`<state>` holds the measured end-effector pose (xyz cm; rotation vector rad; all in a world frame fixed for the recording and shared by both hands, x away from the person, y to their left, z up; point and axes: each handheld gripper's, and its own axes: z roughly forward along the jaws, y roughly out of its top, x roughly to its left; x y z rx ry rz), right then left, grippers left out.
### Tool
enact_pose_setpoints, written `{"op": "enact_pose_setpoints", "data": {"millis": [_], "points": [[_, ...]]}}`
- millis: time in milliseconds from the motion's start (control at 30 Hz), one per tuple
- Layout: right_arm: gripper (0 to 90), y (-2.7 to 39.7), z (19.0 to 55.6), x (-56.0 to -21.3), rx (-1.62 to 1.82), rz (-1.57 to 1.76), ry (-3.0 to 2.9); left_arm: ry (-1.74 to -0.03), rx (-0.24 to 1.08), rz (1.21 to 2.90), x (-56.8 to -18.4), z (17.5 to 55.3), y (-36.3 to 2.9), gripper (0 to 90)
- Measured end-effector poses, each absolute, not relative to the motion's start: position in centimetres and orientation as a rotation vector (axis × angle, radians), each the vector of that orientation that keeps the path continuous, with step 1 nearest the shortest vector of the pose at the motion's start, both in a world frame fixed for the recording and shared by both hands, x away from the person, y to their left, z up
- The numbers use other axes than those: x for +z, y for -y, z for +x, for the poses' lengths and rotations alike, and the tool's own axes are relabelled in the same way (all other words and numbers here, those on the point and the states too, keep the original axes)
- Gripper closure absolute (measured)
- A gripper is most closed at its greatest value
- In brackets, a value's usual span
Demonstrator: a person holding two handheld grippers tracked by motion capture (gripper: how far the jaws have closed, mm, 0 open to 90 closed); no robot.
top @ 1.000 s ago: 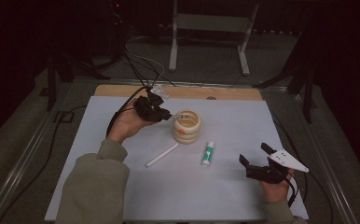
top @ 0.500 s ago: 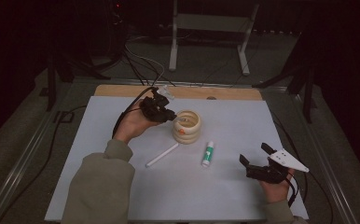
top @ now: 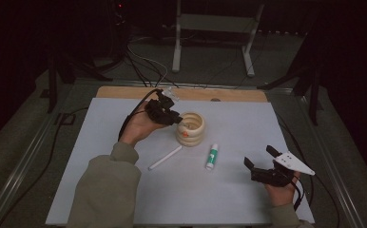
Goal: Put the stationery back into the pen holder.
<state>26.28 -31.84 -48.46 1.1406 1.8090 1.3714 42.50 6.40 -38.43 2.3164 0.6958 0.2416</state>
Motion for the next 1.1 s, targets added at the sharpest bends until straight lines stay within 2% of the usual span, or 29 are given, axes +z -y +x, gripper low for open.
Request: {"op": "enact_pose_setpoints", "data": {"millis": [67,100,133,167,200,300,333,400,1100], "points": [[0.4,31.8,26.3,-48.5,1.372,1.140,-1.809,-0.712,0.272,2.310,-38.5,42.5,-6.4,41.5],[0.4,31.8,26.3,-48.5,1.372,1.141,-1.808,-0.747,0.294,2.295,-38.6,42.6,-6.6,41.5],[0.4,31.9,26.3,-48.5,1.372,1.141,-1.807,-0.770,0.310,2.289,-38.6,42.6,-6.7,27.2],[0.4,31.9,26.3,-48.5,1.372,1.142,-1.807,-0.788,0.327,2.285,-38.7,42.7,-6.7,20.8],[0.4,31.9,26.3,-48.5,1.371,1.143,-1.808,-0.799,0.339,2.285,-38.7,42.7,-6.8,16.6],[0.4,31.8,26.3,-48.5,1.372,1.143,-1.808,-0.823,0.353,2.271,-38.6,42.7,-7.1,13.6],[0.4,31.8,26.3,-48.5,1.371,1.140,-1.811,-0.826,0.350,2.263,-38.6,42.7,-7.2,7.2],[0.4,31.8,26.3,-48.5,1.372,1.141,-1.811,-0.839,0.345,2.246,-38.5,42.7,-7.3,1.5],[0.4,31.8,26.3,-48.5,1.371,1.142,-1.814,-0.866,0.447,2.189,-37.6,41.3,-9.1,0.4]]}}
